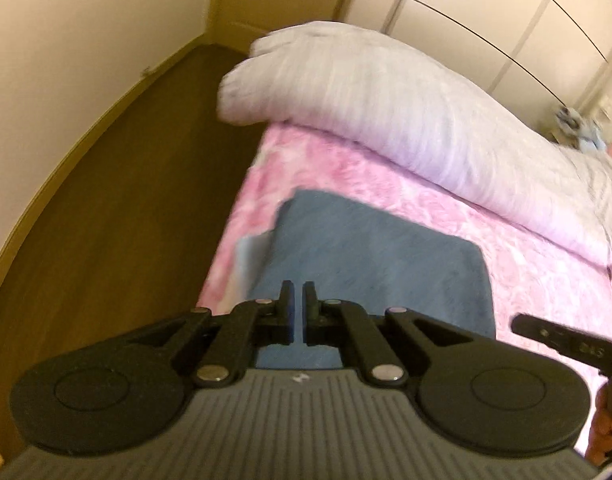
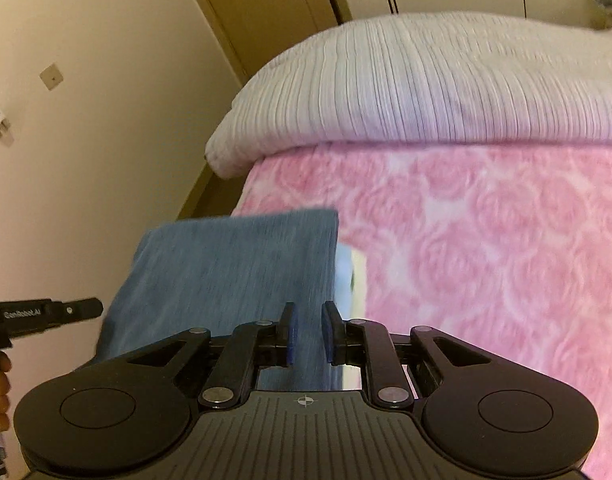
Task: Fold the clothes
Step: 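Lower the jeans onto the folded towel stack and open both grippers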
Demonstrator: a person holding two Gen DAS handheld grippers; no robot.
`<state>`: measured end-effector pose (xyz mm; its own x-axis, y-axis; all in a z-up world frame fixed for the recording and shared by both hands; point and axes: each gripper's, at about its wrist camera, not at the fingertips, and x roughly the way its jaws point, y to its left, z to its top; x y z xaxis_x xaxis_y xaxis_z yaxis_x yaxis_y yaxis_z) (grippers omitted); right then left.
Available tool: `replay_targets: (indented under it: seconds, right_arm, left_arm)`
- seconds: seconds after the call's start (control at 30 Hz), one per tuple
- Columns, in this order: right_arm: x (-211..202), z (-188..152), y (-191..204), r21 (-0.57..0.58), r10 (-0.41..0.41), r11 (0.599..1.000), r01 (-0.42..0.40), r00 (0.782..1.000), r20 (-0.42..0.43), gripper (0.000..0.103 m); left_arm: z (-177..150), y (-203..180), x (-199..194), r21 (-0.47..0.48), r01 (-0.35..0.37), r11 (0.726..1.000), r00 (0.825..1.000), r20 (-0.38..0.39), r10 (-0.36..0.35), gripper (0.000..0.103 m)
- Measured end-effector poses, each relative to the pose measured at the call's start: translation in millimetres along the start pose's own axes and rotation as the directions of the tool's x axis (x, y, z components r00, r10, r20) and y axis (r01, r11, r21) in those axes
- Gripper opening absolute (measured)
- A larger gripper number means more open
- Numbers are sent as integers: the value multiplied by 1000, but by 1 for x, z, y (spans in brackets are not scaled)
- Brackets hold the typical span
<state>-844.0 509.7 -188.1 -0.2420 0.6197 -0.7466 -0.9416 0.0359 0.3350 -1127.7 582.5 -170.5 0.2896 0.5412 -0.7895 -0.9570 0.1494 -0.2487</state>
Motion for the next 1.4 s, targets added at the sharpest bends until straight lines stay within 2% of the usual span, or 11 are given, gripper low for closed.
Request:
replay_targets:
  seconds: [0.17, 0.27, 0.43, 0.57, 0.7, 0.8, 0.97, 1.03, 1.17, 1.3, 1.4]
  right_arm:
    - [48, 0, -1, 6, -8, 1000, 9, 993, -122, 16]
    - [56, -2, -2, 12, -19, 1000, 21, 991, -131, 17]
    - [22, -2, -6, 65, 41, 997, -34, 993, -108, 17]
    - [-13, -23, 4, 19, 69, 998, -67, 988, -140, 17]
    - [-12, -54, 13, -20, 40, 999, -46, 970, -240, 17]
    - [-17, -56, 24, -75, 12, 997, -30, 973, -232, 17]
    - [-39, -59, 36, -106, 21, 993, -46, 974, -227, 18]
    - [-47, -65, 37, -100, 13, 994, -39, 970, -244, 22]
    - [-66, -82, 37, -78, 0, 997, -21, 965, -263, 42]
    - [-95, -96, 41, -56, -1, 998, -13, 969, -247, 48]
    - [-118, -99, 46, -69, -22, 998, 7, 975, -221, 52]
  left_arm:
    - [2, -4, 45, -1, -62, 998, 996, -63, 62, 1]
    - [4, 1, 49, 11, -83, 996, 994, -76, 83, 2]
    - [2, 1, 18, 12, -85, 996, 993, -77, 85, 2]
    - [-28, -11, -6, 34, -48, 998, 993, -103, 51, 2]
    - [-65, -19, -6, 57, -81, 995, 984, -157, 89, 5]
    - [-71, -27, -14, 83, -125, 989, 980, -143, 136, 6]
    - [-69, -47, -48, 142, -157, 977, 977, -122, 174, 18]
    - [-73, -54, -63, 153, -175, 973, 975, -112, 193, 24]
    - [-90, -71, -92, 175, -204, 963, 969, -103, 224, 28]
    - [-107, -85, -120, 197, -234, 952, 962, -93, 255, 29]
    - [-117, -91, -140, 204, -252, 946, 961, -66, 270, 36]
